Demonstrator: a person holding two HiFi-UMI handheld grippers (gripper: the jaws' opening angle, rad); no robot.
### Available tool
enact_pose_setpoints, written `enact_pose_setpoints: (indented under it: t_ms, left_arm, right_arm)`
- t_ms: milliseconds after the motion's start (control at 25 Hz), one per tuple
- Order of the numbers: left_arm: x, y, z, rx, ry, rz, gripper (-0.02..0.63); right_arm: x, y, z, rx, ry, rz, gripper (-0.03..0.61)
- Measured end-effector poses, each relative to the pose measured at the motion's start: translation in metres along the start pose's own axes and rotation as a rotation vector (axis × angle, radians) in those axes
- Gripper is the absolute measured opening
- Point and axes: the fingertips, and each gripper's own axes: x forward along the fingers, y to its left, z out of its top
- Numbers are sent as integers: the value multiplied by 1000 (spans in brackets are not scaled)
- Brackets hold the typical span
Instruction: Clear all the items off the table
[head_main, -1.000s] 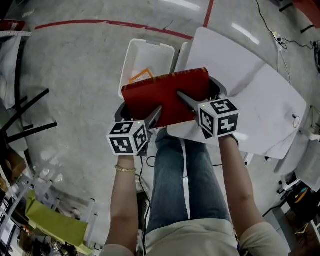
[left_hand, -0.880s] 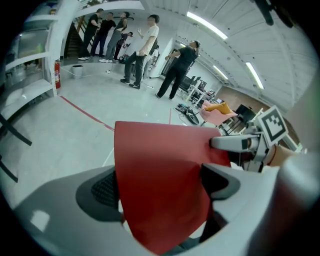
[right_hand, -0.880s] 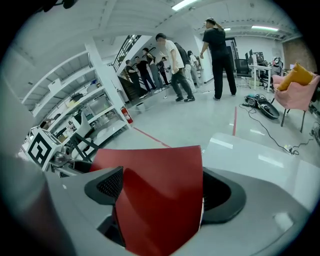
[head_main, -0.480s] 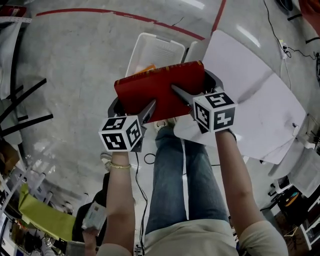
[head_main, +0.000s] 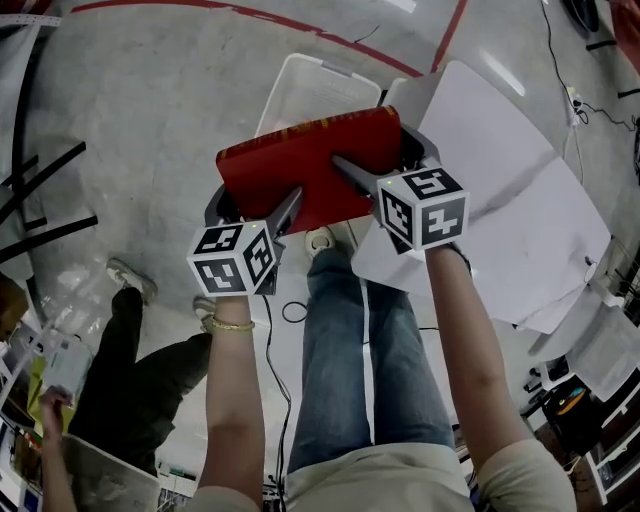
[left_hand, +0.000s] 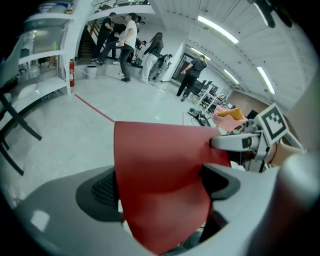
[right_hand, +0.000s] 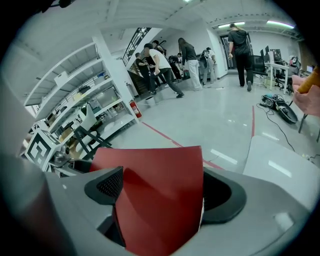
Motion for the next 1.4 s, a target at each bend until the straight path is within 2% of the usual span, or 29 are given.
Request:
enact_pose_setpoints:
  t_ms: [240, 400, 560, 920, 1160, 1280, 1400]
  left_arm:
    - [12, 10, 0, -67, -21, -8, 497]
    - [14, 16, 2, -94, -45, 2, 497]
    - [15, 26, 2, -60, -51, 44, 495]
    - [28, 34, -8, -26, -48, 72, 495]
    - [33, 48, 0, -91, -108, 132, 466]
    - [36, 50, -1, -89, -102, 140, 466]
    - [37, 49, -4, -86, -94, 132, 466]
  right_arm:
    - [20, -5, 2, 7, -2, 13, 479]
    - [28, -4, 9, -25, -7, 26, 479]
    - [36, 3, 12, -68, 0, 39, 479]
    - [52, -2, -3, -49, 14, 47, 479]
    - [63, -2, -11, -109, 50, 39, 480]
    - [68, -3, -17, -140, 73, 34, 480]
    - [71, -7, -23, -126, 86, 20, 480]
